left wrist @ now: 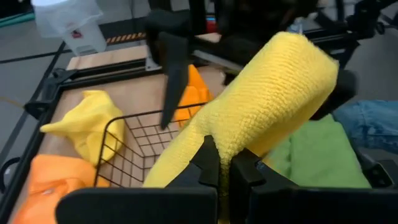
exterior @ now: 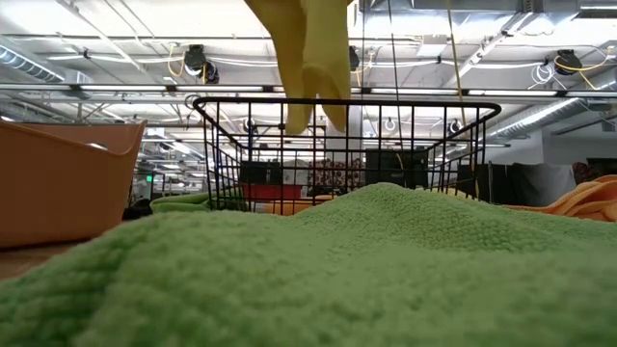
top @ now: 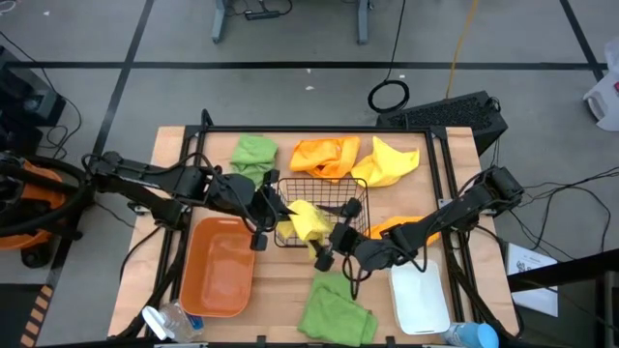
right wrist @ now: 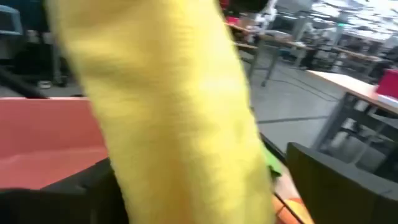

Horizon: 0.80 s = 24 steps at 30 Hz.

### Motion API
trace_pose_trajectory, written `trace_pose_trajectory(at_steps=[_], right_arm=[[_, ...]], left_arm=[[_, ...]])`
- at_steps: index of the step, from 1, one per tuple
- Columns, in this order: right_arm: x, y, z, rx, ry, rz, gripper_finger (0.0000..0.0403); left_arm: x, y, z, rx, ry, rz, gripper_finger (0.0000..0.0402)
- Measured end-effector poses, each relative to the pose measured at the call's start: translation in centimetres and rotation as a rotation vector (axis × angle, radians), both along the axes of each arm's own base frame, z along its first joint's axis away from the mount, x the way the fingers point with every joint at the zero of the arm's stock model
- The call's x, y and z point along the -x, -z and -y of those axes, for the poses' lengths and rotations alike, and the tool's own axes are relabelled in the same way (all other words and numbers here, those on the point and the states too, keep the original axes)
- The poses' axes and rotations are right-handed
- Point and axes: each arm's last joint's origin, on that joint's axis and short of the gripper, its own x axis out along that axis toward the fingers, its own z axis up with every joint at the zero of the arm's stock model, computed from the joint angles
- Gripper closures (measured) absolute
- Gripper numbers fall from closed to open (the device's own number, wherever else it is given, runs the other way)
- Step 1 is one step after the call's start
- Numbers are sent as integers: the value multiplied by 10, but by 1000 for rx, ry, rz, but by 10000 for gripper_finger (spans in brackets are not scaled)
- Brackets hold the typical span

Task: Sort microfiber towel by color & place in baskets
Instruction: Put the left yellow microfiber cloth into the white bin

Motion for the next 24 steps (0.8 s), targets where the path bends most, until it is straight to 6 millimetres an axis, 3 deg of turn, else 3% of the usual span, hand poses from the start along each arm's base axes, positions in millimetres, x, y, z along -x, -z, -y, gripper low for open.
trace_pose_trajectory(at_steps=[3,9,11,18,24], right_arm=[[1,-3,0,-16,9,22,123],[8,-9,-10,-16,-56,29,332],[12,-11,-16,9,-79,19,382],[35,-31,-32,6,-147,50,395],[73,-53,-44,-48,-229,56,399]], left_arm=[[0,0,1,0,3,-3,392],[1,1,1,16,-9,-11,365],[1,1,2,16,-7,-11,356],[5,1,17,36,34,-19,286],[13,5,34,71,47,-63,199]])
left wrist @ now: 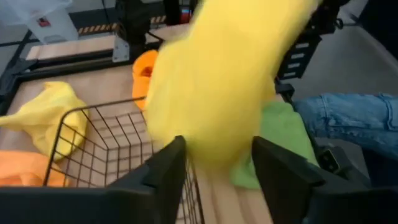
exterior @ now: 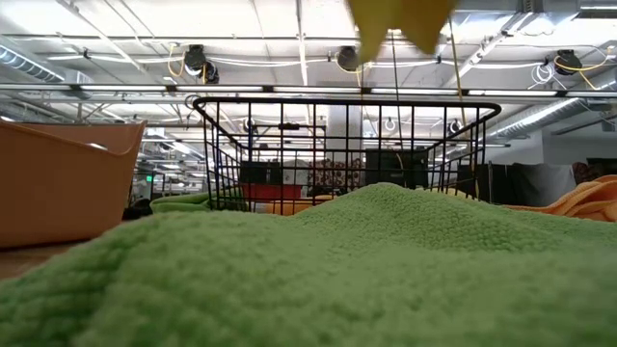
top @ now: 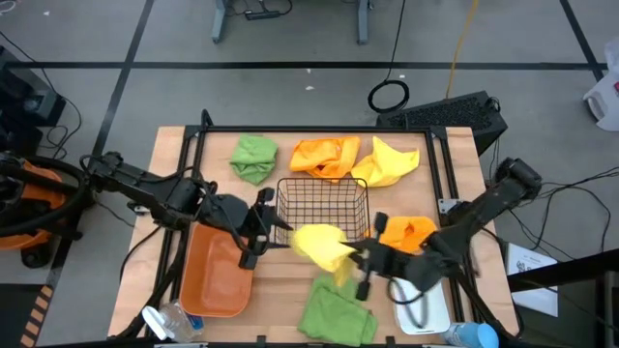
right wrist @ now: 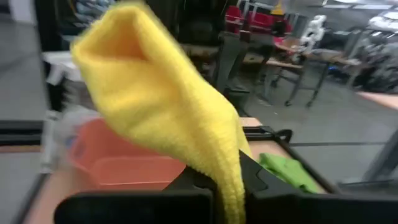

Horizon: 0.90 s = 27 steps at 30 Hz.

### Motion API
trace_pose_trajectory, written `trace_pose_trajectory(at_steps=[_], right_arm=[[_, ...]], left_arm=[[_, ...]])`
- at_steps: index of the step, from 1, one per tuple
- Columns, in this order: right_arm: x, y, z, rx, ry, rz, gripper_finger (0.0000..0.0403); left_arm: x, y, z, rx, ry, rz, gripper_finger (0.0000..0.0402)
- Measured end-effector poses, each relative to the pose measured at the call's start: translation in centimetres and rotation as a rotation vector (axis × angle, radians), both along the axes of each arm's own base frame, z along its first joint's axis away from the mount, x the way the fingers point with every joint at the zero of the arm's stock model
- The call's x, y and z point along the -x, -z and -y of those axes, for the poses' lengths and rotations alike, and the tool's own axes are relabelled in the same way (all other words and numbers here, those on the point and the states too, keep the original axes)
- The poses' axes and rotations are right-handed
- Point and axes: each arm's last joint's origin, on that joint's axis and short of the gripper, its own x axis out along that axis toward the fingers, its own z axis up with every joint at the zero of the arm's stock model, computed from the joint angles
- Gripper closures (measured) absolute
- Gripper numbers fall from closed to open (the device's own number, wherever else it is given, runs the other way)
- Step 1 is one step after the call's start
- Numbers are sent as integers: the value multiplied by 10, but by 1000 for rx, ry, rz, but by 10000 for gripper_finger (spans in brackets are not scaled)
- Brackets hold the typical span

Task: Sort microfiber towel by color & place in baskets
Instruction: Put the left yellow microfiber cloth into the white bin

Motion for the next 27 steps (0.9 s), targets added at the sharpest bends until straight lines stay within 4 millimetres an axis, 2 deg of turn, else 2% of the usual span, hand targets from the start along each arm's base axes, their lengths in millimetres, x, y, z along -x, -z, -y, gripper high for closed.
trace_pose_trajectory(at_steps=[4,9,17,22,27], right_arm=[[32,-15,-7,-101,-61,-25,400],[62,-35,-14,-191,-117,-154,401],[90,-57,-12,-392,-131,-449,402],[98,-51,-8,-509,-69,-610,402],[103,-36,-7,-647,156,-674,402]], left_arm=[[6,5,10,-19,-33,-28,161],[10,14,17,-70,-75,-40,148],[10,24,19,-66,-111,-64,147],[10,29,19,-58,-134,-76,147],[10,28,19,-57,-137,-72,147]])
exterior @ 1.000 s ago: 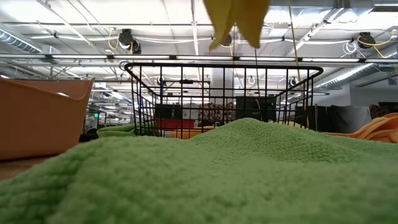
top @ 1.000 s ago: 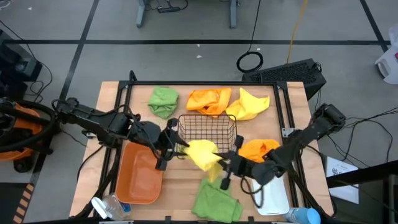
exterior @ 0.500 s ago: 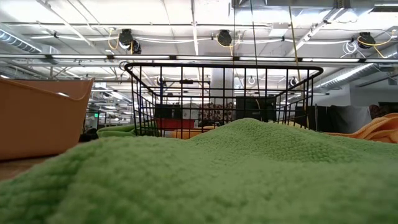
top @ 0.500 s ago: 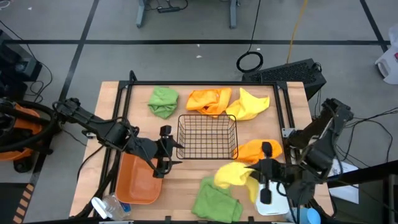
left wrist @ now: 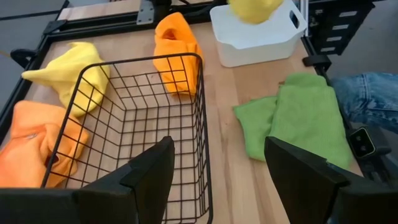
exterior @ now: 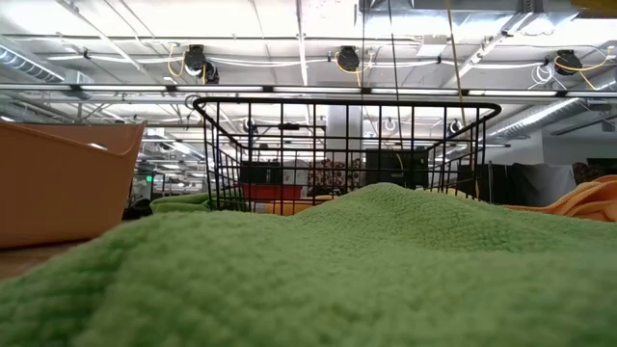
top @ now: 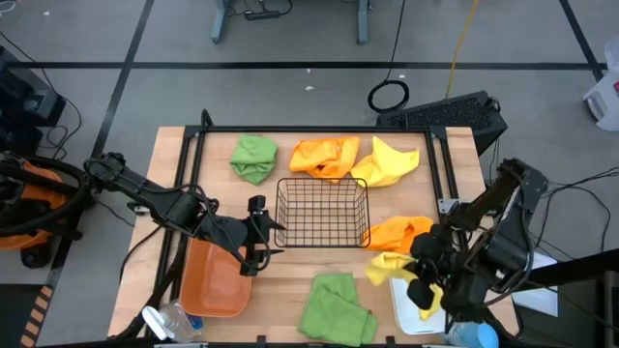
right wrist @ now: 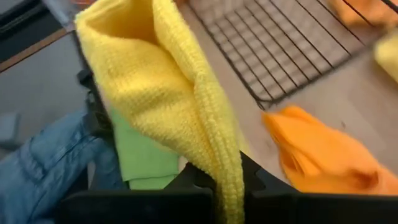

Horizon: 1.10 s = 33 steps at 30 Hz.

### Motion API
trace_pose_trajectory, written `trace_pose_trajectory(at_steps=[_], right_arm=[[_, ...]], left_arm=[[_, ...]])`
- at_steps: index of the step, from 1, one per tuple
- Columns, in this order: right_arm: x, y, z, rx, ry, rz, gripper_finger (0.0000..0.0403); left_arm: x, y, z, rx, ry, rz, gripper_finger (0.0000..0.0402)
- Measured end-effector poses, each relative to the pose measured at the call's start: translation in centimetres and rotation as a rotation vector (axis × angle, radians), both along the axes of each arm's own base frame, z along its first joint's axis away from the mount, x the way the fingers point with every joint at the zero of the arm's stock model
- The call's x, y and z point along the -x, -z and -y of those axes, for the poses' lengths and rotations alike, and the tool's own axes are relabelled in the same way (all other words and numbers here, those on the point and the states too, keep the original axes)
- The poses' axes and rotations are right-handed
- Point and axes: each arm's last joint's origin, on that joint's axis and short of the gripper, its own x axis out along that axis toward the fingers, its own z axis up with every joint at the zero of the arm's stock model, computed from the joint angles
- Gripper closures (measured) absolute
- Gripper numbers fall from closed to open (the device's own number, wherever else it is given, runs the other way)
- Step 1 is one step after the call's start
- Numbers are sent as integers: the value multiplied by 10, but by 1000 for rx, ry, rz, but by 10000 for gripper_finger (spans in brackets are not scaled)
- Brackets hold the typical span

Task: Sort microfiber towel by color & place in baskets
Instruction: Put the left yellow microfiber cloth into the white bin

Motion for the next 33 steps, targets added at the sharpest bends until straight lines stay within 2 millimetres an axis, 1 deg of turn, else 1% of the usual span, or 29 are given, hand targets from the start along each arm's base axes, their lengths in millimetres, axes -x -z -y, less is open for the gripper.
trace_pose_trajectory(at_steps=[3,6,10,14,19,26,33], right_arm=[[0,9,-8,-3,61,-28,398],[1,19,-21,-6,100,-40,396],[2,38,-37,29,180,-86,395],[4,57,-48,90,262,-124,398],[0,73,-61,106,312,-128,399],[0,92,-74,85,382,-227,399],[2,98,-78,78,398,-275,399]], left_arm=[[0,0,0,2,0,3,147],[0,0,1,1,3,3,147],[0,0,1,-2,5,3,147],[0,0,1,-18,17,4,147],[-3,0,2,-26,17,19,147],[-17,9,9,-40,28,30,147],[-39,30,19,-45,39,11,147]])
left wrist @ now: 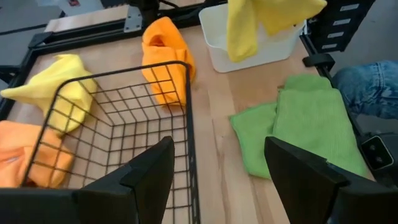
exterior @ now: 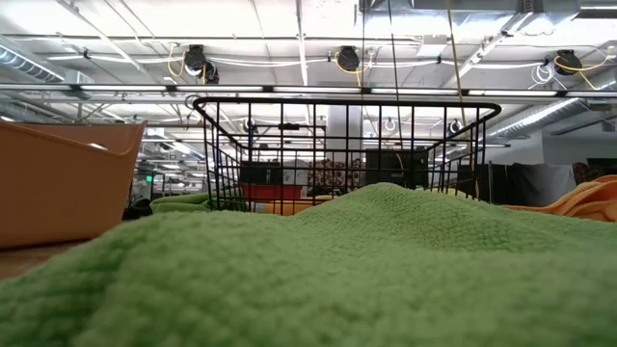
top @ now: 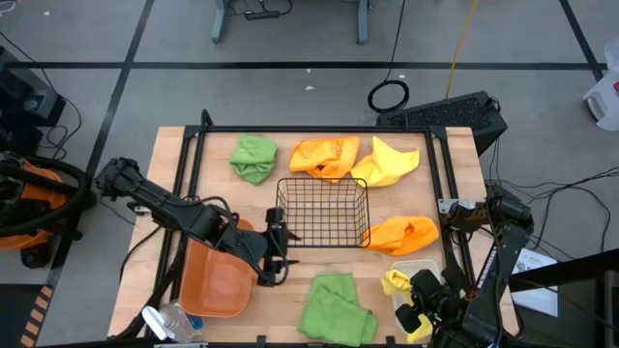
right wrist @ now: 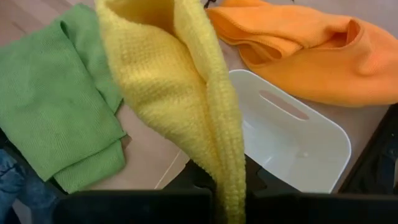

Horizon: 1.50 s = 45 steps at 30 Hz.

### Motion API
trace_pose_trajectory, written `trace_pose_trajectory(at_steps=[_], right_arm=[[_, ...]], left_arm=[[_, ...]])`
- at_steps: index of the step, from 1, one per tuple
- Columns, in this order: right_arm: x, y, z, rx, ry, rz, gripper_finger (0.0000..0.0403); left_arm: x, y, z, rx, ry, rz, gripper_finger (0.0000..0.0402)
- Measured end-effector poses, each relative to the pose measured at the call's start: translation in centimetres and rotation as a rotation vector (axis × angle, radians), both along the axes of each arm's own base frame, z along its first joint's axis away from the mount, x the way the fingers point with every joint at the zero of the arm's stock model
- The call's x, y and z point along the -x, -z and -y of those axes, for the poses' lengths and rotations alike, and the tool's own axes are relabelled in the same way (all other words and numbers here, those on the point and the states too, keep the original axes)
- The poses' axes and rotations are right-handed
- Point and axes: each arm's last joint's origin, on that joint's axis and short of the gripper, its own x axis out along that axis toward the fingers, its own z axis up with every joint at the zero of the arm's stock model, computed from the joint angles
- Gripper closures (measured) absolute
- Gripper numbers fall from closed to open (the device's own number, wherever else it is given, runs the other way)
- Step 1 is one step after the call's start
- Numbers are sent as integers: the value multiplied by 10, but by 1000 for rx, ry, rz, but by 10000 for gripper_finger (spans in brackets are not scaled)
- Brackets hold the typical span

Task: Sort microfiber towel by color & place in baskets
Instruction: Put the left yellow microfiber cloth into the white bin

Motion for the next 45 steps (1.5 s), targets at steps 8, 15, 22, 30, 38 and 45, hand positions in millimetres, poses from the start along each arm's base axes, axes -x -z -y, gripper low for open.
trace_pose_trajectory(at_steps=[8,15,22,30,38,45], right_arm=[[1,7,1,5,28,-28,399],[9,22,4,4,64,-158,399],[13,28,5,-17,89,-247,399],[14,47,6,-32,94,-260,399],[14,63,6,-62,83,-248,378],[15,59,7,-81,72,-281,289]], left_arm=[[-22,19,11,-4,25,23,147],[-32,25,20,25,43,66,147],[-31,27,29,43,80,72,147],[-24,30,38,34,121,30,147],[-17,35,45,17,145,-24,147],[-16,35,47,17,151,-24,147]])
